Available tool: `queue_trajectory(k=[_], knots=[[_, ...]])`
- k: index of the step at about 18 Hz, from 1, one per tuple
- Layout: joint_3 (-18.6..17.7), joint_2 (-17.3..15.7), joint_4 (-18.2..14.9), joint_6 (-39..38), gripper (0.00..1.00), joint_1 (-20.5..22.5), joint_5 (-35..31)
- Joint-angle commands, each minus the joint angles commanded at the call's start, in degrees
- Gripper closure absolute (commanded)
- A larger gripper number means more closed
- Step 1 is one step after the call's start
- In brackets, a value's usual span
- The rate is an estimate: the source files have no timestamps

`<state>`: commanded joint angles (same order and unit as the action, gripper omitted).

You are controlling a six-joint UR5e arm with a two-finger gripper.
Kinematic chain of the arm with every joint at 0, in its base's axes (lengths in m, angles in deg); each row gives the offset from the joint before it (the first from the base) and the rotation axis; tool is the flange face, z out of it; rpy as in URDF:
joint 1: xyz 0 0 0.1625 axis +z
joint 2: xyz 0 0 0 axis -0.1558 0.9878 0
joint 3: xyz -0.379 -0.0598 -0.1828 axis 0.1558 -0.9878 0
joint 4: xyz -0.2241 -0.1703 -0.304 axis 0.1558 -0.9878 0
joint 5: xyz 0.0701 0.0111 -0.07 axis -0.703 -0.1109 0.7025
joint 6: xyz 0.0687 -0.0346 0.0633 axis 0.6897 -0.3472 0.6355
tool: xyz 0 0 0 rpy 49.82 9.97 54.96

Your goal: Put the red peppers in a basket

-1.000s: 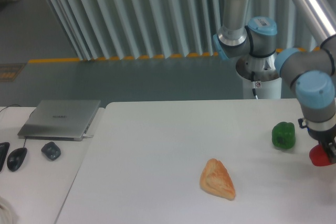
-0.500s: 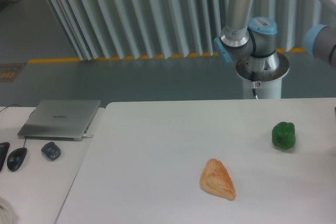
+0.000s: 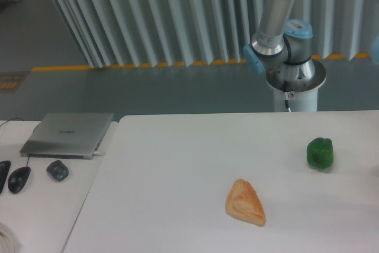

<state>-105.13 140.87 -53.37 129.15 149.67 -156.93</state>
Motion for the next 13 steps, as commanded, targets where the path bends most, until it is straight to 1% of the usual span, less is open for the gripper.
queue_trajectory(k=[1, 3, 4, 5, 6, 13], knots=[[0.1, 0.2, 0.0, 0.2, 0.85, 1.0, 0.3], [0.5, 1.0, 0.2, 0.2, 0.79, 1.1, 0.2], [0.5, 1.1, 0.5, 0.2, 0.73, 1.4, 0.2], [0.4, 1.1, 0.6, 0.3, 0.39, 1.9, 0.3], [0.4, 1.1, 0.8, 0.4, 0.00, 2.0, 0.2], [0.3, 1.1, 0.7, 0.5, 0.00, 1.9, 0.1]])
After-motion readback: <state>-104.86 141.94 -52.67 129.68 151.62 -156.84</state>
